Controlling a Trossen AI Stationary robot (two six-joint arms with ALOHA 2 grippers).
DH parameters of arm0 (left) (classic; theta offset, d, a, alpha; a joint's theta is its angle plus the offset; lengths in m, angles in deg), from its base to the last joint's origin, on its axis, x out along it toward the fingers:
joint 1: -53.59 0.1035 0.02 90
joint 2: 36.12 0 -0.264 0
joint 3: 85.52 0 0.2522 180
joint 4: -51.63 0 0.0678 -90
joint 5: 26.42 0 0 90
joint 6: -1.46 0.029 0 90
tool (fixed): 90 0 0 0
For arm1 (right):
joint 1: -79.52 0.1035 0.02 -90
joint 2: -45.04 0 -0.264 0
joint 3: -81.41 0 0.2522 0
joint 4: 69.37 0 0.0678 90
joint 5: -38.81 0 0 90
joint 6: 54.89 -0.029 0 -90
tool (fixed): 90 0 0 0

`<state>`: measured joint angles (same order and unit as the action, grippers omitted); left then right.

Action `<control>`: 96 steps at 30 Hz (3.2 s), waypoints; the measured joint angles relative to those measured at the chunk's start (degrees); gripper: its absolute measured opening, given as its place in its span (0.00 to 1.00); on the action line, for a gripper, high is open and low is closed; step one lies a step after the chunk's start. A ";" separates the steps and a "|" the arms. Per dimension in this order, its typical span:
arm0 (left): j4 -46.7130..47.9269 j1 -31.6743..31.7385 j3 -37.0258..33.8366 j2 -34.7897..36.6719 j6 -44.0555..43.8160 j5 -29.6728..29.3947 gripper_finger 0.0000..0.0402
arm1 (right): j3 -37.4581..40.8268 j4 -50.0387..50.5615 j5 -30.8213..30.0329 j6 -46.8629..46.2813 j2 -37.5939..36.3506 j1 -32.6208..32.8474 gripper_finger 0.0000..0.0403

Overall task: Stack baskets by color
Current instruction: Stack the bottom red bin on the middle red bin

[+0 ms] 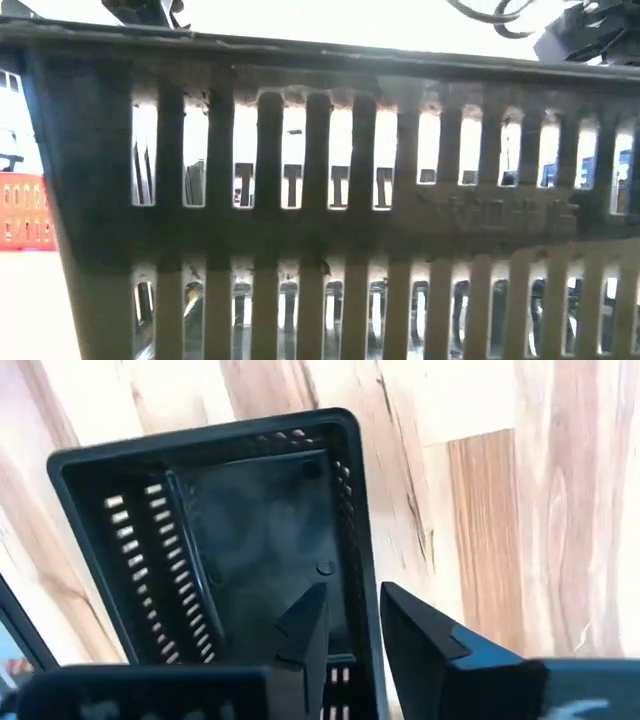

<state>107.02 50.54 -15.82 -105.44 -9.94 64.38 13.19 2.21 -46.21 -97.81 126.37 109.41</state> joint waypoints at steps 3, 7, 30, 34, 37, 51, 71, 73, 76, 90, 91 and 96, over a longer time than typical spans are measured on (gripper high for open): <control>-1.41 -0.02 -0.01 0.00 -1.71 0.00 0.31 | -0.07 0.18 -0.05 -3.29 -0.10 0.00 0.21; -2.04 -0.07 0.01 0.00 -1.94 0.00 0.31 | -2.05 0.79 -1.28 -6.06 -0.10 0.00 0.21; 2.57 -0.07 0.01 0.00 -2.14 -0.17 0.31 | -9.99 -32.61 -19.74 20.74 -0.10 -4.18 0.21; 4.16 -0.07 0.00 0.00 -2.14 -0.17 0.31 | -9.99 -39.47 -19.65 26.61 -0.10 -5.72 0.21; 6.28 -0.07 0.00 0.00 -2.14 -0.17 0.31 | -9.99 -43.99 -19.55 29.34 -0.10 -7.24 0.21; 13.89 -4.68 0.00 0.00 -4.52 -6.37 0.31 | -9.99 -49.27 -13.51 31.43 -0.08 -14.11 0.21; 20.72 -2.28 -0.09 -0.15 -6.16 -11.91 0.31 | -10.01 -36.47 -15.45 31.38 -0.05 -16.41 0.20; 20.36 -1.45 -1.28 -0.49 -6.01 -11.96 0.31 | -10.01 -36.18 -15.45 31.39 -0.05 -16.41 0.20; 20.52 -0.21 -3.72 -0.48 -5.77 -10.90 0.31 | -10.01 -35.91 -15.46 31.40 -0.05 -16.41 0.20; 17.96 1.27 -11.13 -0.48 -4.46 -7.48 0.31 | -10.01 -35.25 -15.52 31.41 -0.05 -16.41 0.20; 17.98 1.27 -11.65 -0.48 -4.40 -6.94 0.31 | -10.01 -35.02 -15.52 31.35 -0.05 -16.41 0.20; 17.24 1.27 -13.07 -0.48 -4.96 -6.34 0.31 | -10.01 -33.90 -15.54 30.92 -0.05 -16.39 0.20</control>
<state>124.26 51.81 -28.89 -105.93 -14.90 58.04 3.18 -31.69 -61.75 -66.88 126.31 93.02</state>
